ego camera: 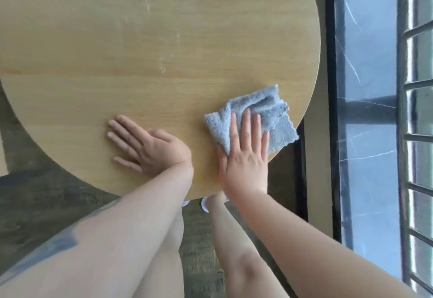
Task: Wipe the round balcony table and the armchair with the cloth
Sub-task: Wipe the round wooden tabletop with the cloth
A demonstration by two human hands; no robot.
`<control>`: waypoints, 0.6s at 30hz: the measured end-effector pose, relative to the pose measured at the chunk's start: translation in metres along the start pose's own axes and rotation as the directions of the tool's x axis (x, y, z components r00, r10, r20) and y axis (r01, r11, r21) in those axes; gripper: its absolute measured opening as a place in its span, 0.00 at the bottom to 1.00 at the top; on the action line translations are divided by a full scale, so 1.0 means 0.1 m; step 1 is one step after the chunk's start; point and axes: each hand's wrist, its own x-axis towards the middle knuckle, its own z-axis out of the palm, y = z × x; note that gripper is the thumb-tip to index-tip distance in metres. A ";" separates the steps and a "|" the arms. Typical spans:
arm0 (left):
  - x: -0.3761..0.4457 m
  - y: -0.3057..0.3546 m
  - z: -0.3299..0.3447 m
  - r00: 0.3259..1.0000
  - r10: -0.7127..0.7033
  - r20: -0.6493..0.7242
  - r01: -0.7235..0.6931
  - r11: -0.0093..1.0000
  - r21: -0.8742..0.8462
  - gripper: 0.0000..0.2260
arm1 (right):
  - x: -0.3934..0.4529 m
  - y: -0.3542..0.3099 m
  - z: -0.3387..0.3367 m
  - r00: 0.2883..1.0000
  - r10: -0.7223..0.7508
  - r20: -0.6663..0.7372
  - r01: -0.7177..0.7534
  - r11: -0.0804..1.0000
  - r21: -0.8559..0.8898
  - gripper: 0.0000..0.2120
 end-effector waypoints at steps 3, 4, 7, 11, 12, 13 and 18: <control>-0.03 -0.07 -0.02 1.000 -0.001 -0.002 0.001 1.000 -0.008 0.28 | -0.24 0.43 -0.02 0.855 -0.495 0.157 0.515 0.847 -0.133 0.39; -0.04 -0.09 -0.02 1.000 0.002 0.002 -0.002 1.000 0.000 0.27 | -0.16 0.63 -0.07 0.824 -0.541 0.169 0.564 0.810 -0.159 0.38; -0.02 -0.10 0.01 1.000 -0.003 -0.004 0.003 1.000 0.013 0.27 | 0.22 0.62 -0.14 0.985 -0.171 -0.008 0.170 0.981 -0.096 0.35; -0.03 -0.08 0.00 1.000 0.010 0.003 -0.010 1.000 0.008 0.27 | 0.01 0.19 -0.01 0.963 -0.266 0.032 0.268 0.961 -0.065 0.37; -0.03 -0.05 -0.01 1.000 0.011 0.005 -0.011 1.000 -0.001 0.27 | -0.07 0.34 -0.04 0.883 -0.457 0.109 0.467 0.879 -0.101 0.38; -0.03 -0.03 -0.01 1.000 0.011 0.008 -0.011 1.000 -0.005 0.27 | -0.05 0.57 -0.10 0.815 -0.556 0.162 0.576 0.805 -0.139 0.37; -0.01 0.02 0.01 1.000 0.008 0.019 -0.008 1.000 0.003 0.27 | 0.23 0.35 -0.16 0.960 0.278 -0.041 -0.275 0.960 0.060 0.33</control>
